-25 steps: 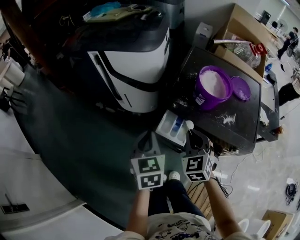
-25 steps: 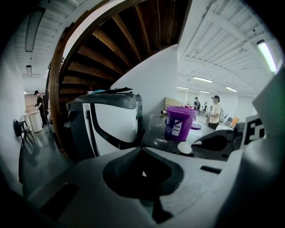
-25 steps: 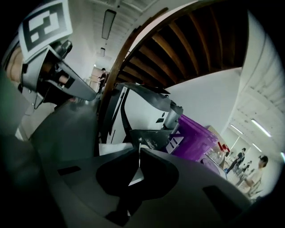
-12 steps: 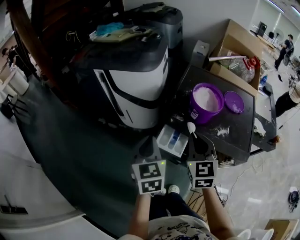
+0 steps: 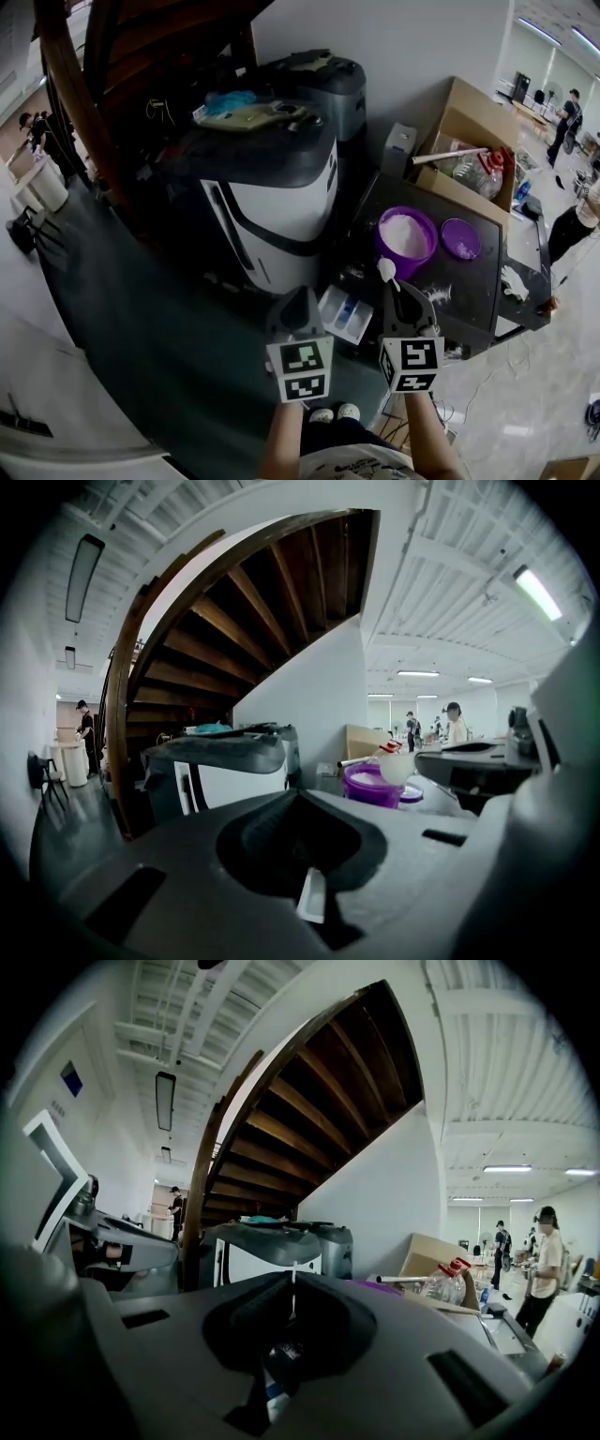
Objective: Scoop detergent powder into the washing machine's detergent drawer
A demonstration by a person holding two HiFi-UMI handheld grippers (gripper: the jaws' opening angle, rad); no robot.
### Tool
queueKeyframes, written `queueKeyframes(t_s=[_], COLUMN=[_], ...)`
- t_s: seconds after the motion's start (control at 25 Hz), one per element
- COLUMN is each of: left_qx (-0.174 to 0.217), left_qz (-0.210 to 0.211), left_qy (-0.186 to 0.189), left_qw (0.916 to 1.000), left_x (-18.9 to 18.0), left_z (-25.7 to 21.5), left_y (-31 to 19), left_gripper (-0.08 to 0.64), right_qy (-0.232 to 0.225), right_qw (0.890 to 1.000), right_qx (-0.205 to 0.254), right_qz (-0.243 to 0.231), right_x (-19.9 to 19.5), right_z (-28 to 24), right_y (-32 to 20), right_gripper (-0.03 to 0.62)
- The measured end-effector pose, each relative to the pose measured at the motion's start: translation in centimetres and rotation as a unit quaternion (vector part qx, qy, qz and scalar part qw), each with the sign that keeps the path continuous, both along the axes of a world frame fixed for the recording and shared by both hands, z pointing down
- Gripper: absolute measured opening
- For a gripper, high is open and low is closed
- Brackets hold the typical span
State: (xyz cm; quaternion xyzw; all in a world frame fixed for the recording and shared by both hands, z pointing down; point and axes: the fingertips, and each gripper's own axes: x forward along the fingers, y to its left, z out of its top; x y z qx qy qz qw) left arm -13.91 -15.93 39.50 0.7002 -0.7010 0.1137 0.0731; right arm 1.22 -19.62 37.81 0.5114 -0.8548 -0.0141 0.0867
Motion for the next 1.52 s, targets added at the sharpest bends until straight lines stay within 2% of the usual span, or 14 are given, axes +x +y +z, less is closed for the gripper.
queueKeyframes(t_s=[0.36, 0.68, 1.52], left_qx=[0.037, 0.056, 0.063], left_qz=[-0.007, -0.017, -0.020], left_qy=[-0.014, -0.023, -0.027], left_qw=[0.9992, 0.9981, 0.9975], left_x=[0.4, -0.1, -0.4], left_z=[-3.6, -5.6, -6.2], left_y=[-0.2, -0.2, 0.5], left_gripper=[0.002, 0.002, 0.002], right_qy=[-0.026, -0.045, -0.066], right_qw=[0.999, 0.998, 0.996], right_qx=[0.039, 0.053, 0.053], right_qz=[0.000, 0.004, 0.007], right_x=[0.9, 1.5, 1.9], right_z=[-3.9, -5.7, -6.4], right_y=[-0.5, -0.6, -0.5], right_gripper=[0.020, 0.020, 0.020])
